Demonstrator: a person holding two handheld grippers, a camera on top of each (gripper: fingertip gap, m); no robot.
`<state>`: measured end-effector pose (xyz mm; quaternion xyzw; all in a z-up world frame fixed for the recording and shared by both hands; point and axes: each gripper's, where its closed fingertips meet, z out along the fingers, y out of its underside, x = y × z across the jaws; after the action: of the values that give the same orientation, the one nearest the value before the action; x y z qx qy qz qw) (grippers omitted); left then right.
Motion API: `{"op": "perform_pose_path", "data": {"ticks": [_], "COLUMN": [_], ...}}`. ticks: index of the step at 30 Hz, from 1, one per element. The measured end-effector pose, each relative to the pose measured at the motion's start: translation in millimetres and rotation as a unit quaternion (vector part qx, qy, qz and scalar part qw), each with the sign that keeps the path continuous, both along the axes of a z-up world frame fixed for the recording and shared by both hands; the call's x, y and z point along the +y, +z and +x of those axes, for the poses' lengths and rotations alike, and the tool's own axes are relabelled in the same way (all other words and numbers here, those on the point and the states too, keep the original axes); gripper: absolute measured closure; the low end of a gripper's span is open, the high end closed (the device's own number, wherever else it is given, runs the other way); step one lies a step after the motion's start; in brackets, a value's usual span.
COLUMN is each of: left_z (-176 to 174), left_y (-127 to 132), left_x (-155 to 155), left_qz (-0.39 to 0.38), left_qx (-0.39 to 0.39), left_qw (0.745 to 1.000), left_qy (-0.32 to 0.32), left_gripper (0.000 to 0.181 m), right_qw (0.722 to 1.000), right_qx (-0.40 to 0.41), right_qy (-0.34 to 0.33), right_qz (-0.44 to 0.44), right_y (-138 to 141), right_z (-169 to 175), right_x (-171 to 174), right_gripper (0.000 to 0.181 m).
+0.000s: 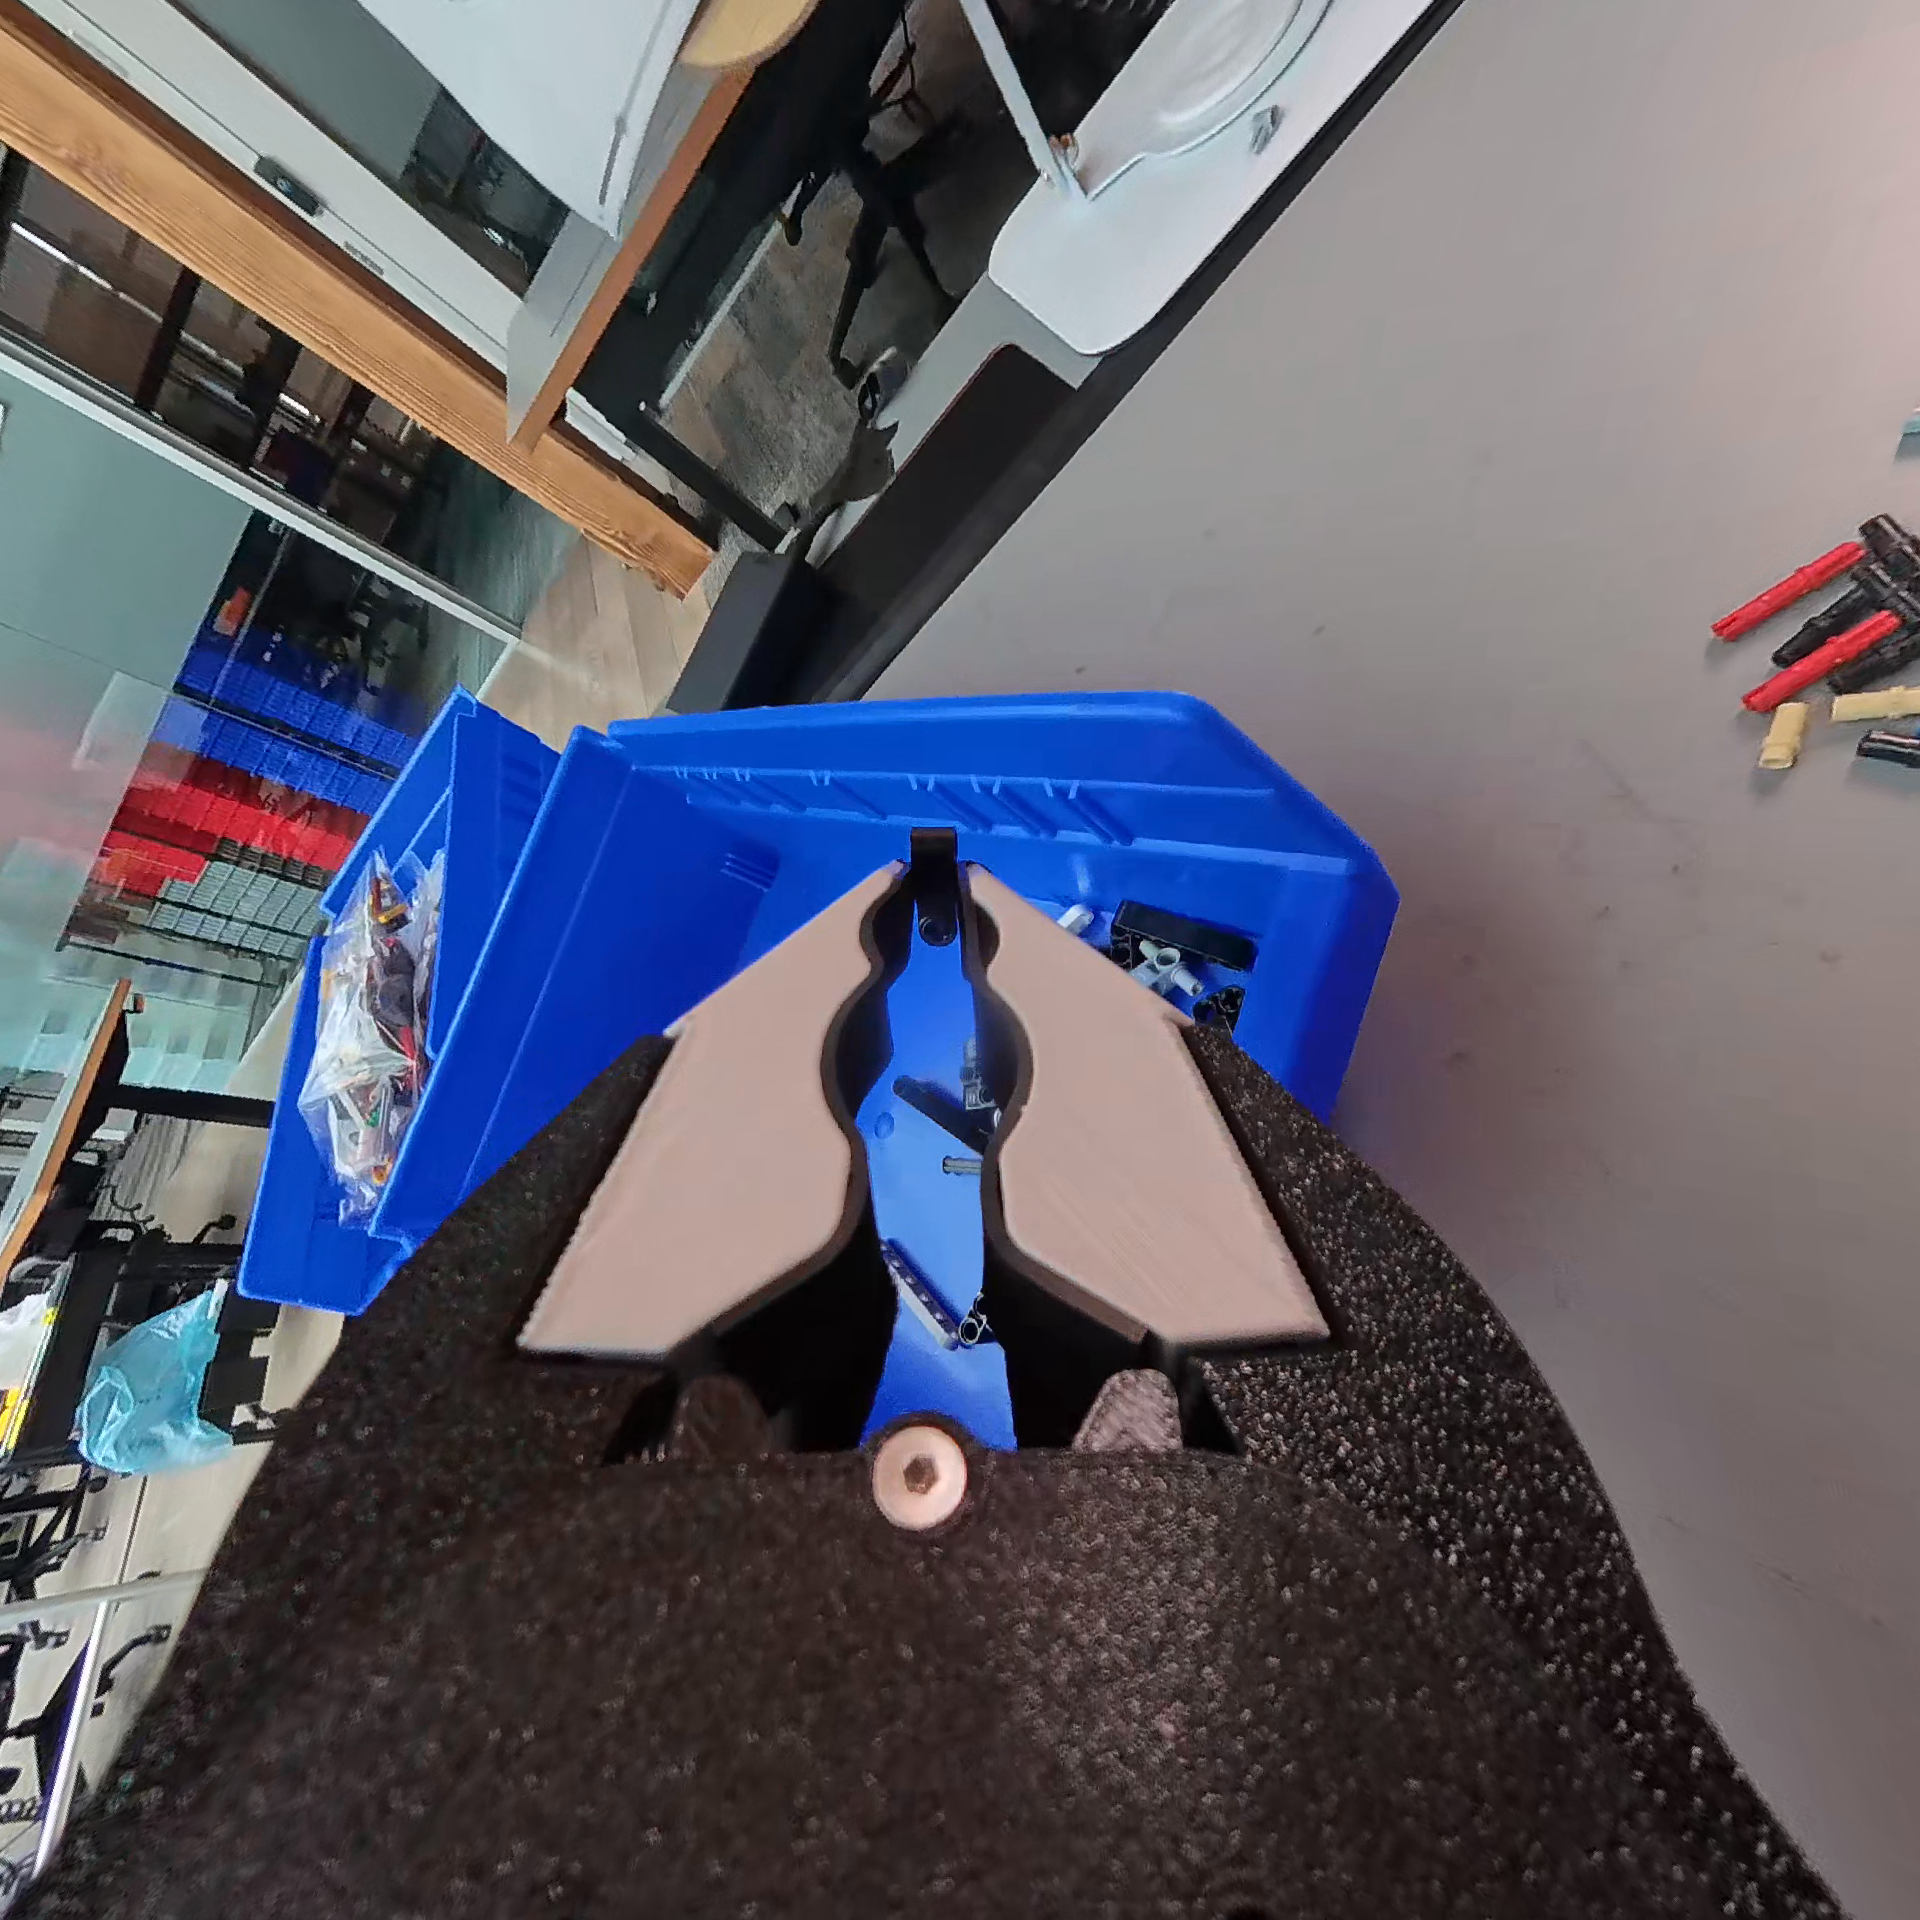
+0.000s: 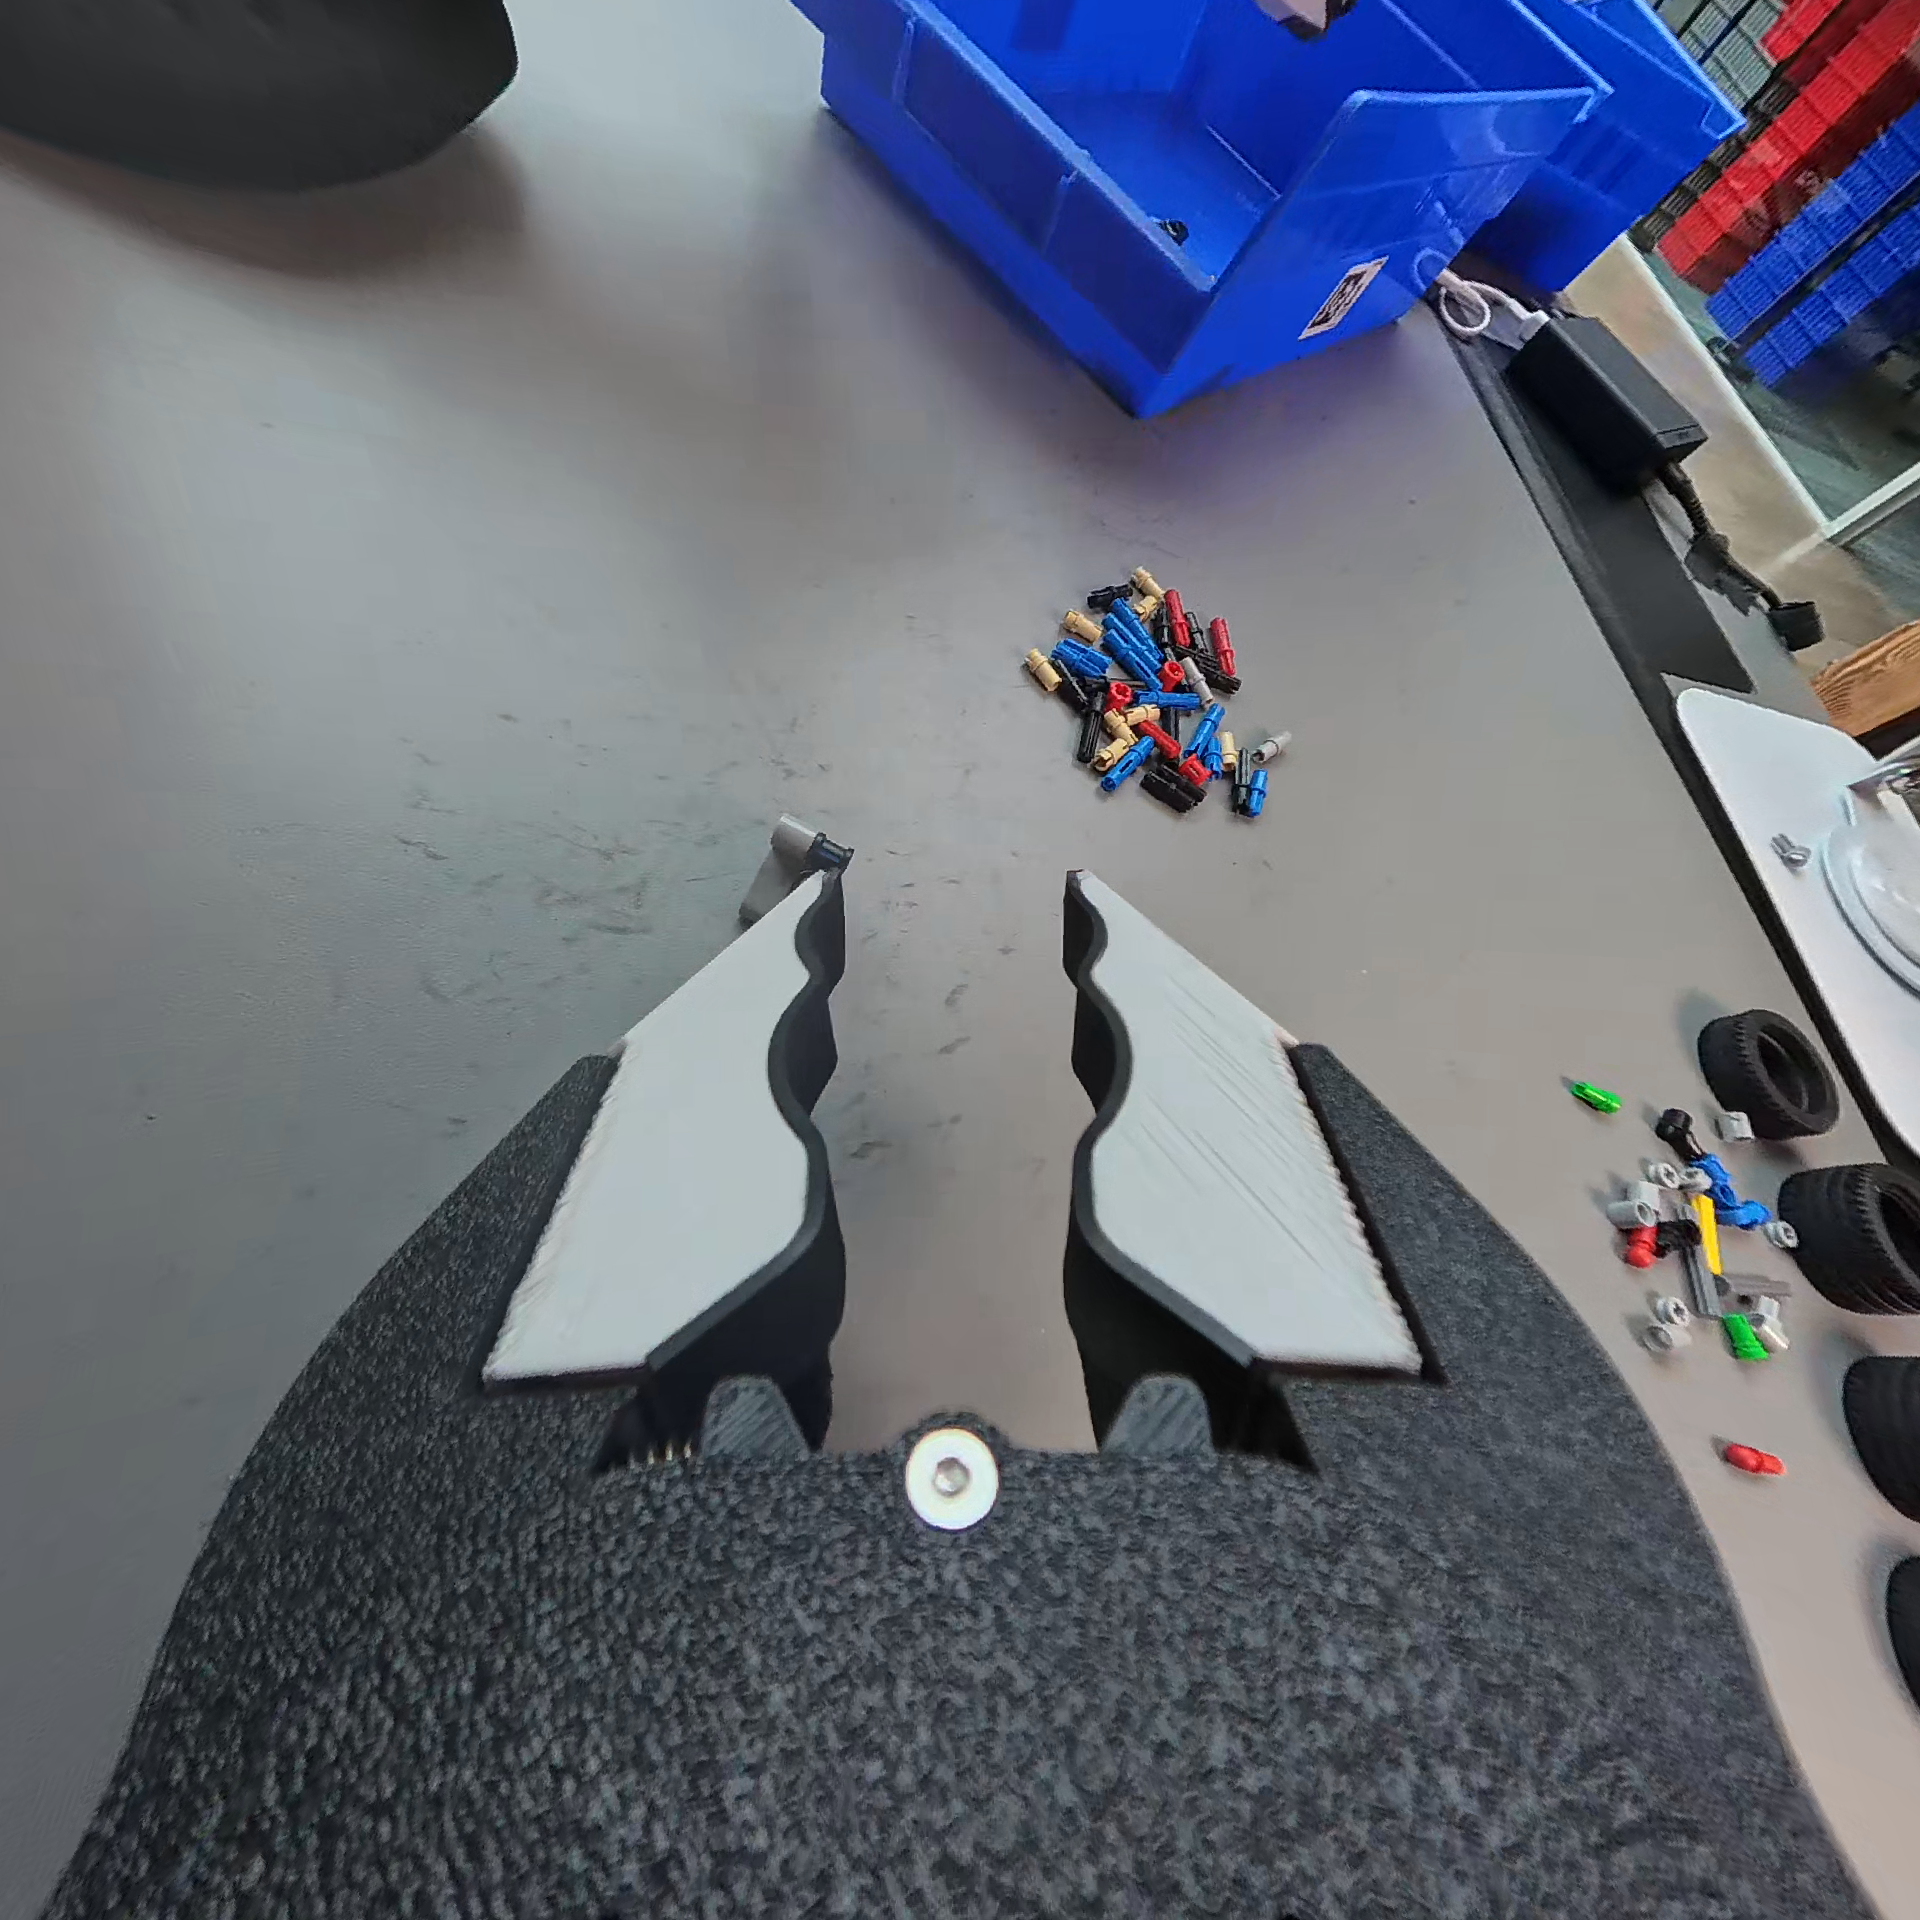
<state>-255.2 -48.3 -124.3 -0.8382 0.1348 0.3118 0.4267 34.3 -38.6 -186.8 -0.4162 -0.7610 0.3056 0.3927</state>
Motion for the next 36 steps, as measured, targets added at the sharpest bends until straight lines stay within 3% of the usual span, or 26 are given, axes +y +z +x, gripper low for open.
{"op": "perform_pose_path", "data": {"ticks": [7,11,14,17,20,24,29,32,36], "left_z": [-1,5,30,77,130,194,250,271,277], "left_y": [-2,20,41,50,38,9,-30,-45,-53], "left_x": [-1,0,3,7,7,1,-12,-23,-18], "left_qz": [0.004,0.081,0.144,0.162,0.108,0.012,-0.098,-0.147,-0.150], "left_qx": [-0.020,-0.078,-0.152,-0.259,-0.350,-0.403,-0.394,-0.398,-0.428], "left_qw": [1.000,0.994,0.974,0.933,0.885,0.836,0.807,0.787,0.785], "left_qy": [-0.002,-0.019,-0.084,-0.190,-0.286,-0.372,-0.429,-0.448,-0.421], "left_gripper": [0.162,0.162,0.162,0.161,0.161,0.161,0.161,0.161,0.156], "right_qw": [1.000,1.000,0.999,0.997,0.994,0.993,0.992,0.993,1.000], "right_qx": [0.001,-0.003,-0.022,-0.060,-0.093,-0.113,-0.125,-0.113,-0.026], "right_qy": [-0.004,-0.006,0.008,0.026,0.031,0.028,0.000,0.006,-0.003], "right_qz": [-0.002,-0.005,-0.026,-0.050,-0.051,-0.035,-0.021,-0.013,-0.004], "right_y": [1,2,0,-8,-17,-23,-29,-31,-2], "right_z": [0,2,6,12,16,14,3,0,-8], "right_x": [2,4,-2,-12,-18,-22,-20,-22,-16], "right_gripper": [0.139,0.140,0.143,0.142,0.139,0.135,0.148,0.174,0.174]}}
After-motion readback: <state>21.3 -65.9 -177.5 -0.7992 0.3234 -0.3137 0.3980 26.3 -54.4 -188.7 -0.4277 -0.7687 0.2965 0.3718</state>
